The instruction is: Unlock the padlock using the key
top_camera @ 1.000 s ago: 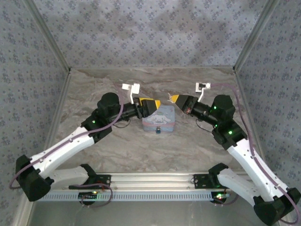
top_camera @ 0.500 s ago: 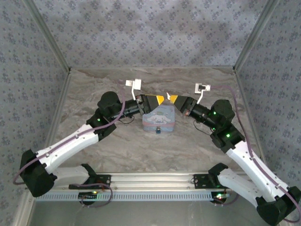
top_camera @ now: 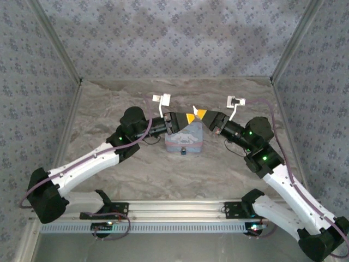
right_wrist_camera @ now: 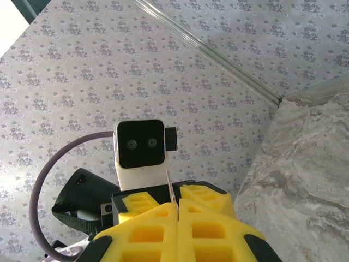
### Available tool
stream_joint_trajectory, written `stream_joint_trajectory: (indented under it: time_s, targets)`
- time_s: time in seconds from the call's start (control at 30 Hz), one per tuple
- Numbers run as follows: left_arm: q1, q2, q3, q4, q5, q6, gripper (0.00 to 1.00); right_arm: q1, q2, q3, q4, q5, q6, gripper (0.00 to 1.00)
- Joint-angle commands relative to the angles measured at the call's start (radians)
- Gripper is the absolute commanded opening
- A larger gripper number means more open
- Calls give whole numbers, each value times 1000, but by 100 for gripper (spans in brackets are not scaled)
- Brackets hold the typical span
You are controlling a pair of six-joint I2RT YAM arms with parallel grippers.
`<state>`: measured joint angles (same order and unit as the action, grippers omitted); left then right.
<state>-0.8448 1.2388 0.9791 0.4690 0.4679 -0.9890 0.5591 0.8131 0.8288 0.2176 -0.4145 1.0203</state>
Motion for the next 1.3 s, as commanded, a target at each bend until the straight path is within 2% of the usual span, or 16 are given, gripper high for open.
stream_joint_trajectory:
  time_s: [0.0, 0.13, 0.27, 0.47, 0.57, 0.67, 0.73, 0.8, 0.83, 0.97, 1.07, 1.17, 1.27]
  targets:
    - [-6, 5, 35, 107, 21, -24, 36, 9, -15, -7, 42, 5, -15, 0]
    - [-6, 8, 21, 173, 22, -51, 36, 10, -18, -8, 45, 4, -15, 0]
    - [-5, 18, 31, 181, 39, -58, 20, 10, -19, -10, 57, 2, -12, 0]
    - [-5, 28, 42, 185, 46, -65, 6, 12, -22, -10, 65, 0, -8, 0]
    - [-7, 28, 47, 177, 46, -60, 0, 13, -23, -10, 63, -6, -9, 0]
    - [-5, 24, 50, 168, 42, -51, 0, 12, -30, -13, 46, -3, -13, 1]
    - [-4, 15, 61, 115, 36, -25, 0, 9, -48, -13, 0, 21, -27, 24]
    - [-2, -2, 97, -29, 20, 44, 0, 0, -90, -8, -108, 73, -58, 50]
    - [-2, -11, 113, -96, 16, 80, 0, -5, -110, -10, -145, 92, -69, 54]
    - [-1, -40, 184, -345, -12, 221, 0, -44, -186, 5, -283, 129, -140, 54]
    - [-2, -40, 229, -463, -13, 290, 0, -59, -199, 45, -375, 129, -202, 45]
    - [-2, -36, 247, -494, 4, 321, 0, -67, -186, 66, -378, 76, -226, 38]
    - [-5, -31, 246, -459, 38, 311, 0, -73, -141, 85, -327, -6, -226, 44]
